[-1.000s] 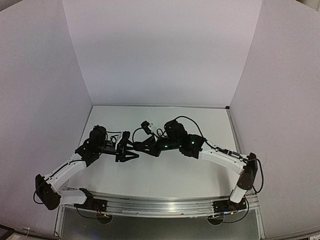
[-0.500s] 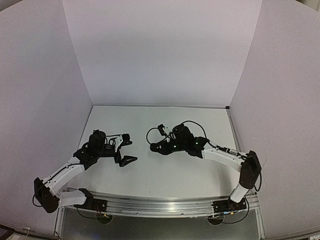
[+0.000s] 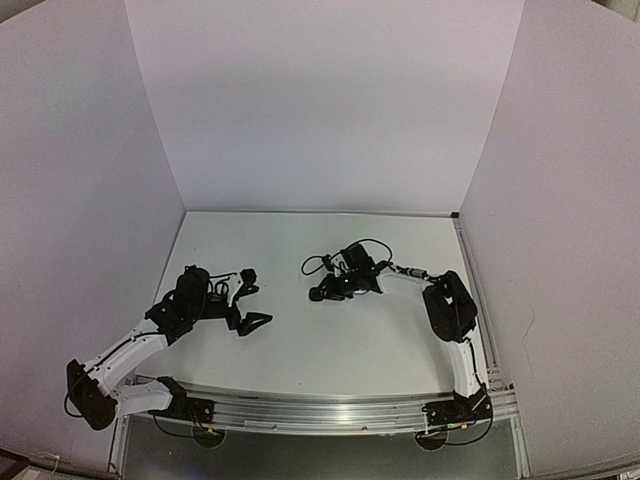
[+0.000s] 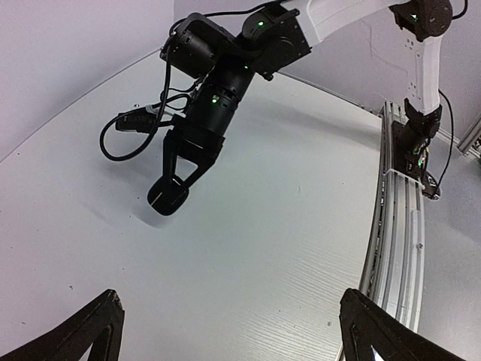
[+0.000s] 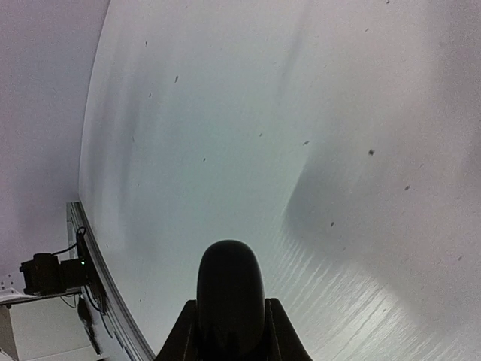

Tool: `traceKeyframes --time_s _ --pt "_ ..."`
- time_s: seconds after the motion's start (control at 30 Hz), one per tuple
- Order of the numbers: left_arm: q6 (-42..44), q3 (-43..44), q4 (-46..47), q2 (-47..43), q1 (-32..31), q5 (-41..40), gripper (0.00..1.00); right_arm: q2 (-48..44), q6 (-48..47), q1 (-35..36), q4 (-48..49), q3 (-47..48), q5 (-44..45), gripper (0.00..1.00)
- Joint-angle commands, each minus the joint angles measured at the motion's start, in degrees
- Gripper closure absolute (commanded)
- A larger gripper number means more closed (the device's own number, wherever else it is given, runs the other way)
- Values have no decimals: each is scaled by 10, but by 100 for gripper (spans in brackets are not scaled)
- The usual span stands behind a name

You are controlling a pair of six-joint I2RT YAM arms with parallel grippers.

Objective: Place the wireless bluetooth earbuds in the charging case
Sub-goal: Place the charging case with the earbuds at the center of the board.

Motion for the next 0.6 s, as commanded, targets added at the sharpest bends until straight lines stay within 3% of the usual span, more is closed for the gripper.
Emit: traceKeyframes --time_s 0.0,0.3,0.57 --pt "-6 -1 13 -20 0 -13 1 37 4 -21 5 53 -54 100" --pt "-2 -1 16 -19 0 -20 0 106 -1 -49 -52 120 -89 100" --pt "-5 -5 21 -19 0 -19 0 133 -13 -58 -112 154 -69 98"
